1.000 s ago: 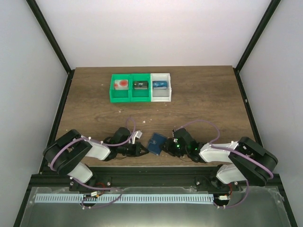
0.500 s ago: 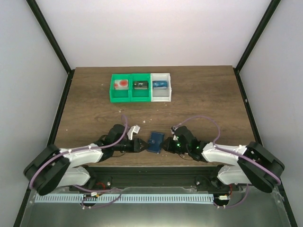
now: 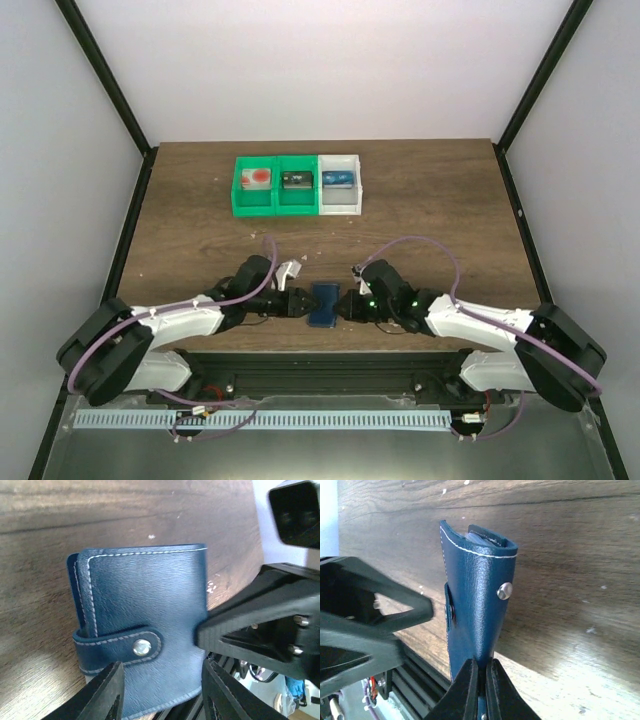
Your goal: Take the credit cards out of the card holder
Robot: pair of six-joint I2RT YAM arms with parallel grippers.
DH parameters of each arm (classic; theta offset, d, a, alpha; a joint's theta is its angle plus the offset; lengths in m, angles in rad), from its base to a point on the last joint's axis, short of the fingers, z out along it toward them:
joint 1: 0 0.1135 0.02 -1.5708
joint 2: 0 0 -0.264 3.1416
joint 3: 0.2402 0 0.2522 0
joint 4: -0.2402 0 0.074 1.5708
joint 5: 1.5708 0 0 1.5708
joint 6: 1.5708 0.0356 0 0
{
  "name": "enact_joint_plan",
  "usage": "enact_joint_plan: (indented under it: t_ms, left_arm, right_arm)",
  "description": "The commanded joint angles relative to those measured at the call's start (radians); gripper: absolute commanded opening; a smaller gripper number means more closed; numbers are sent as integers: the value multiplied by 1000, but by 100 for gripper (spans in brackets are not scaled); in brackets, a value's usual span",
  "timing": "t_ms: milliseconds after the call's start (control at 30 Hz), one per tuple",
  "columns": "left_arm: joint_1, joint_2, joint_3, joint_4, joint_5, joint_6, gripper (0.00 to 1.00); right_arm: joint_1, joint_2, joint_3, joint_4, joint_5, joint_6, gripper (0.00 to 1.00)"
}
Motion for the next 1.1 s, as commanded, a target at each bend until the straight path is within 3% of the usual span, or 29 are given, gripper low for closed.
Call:
enact_joint_plan:
  t_ms: [0,433,1000,1067]
  left_arm:
    - [-10,48,13,38,32,47,45]
    - [-14,112,14,36,7,87,42]
    - [-14,36,33,-79,-70,129,0]
    - [-13,31,32,-82,-71,129,0]
  right_arm:
    - [34,-28,59,3,-25,-15,0]
    - [70,-5,90,33,-75,-42,1]
    - [70,39,103,-2,-74,-75,0]
    - [70,42,99,-10,-59,-77,1]
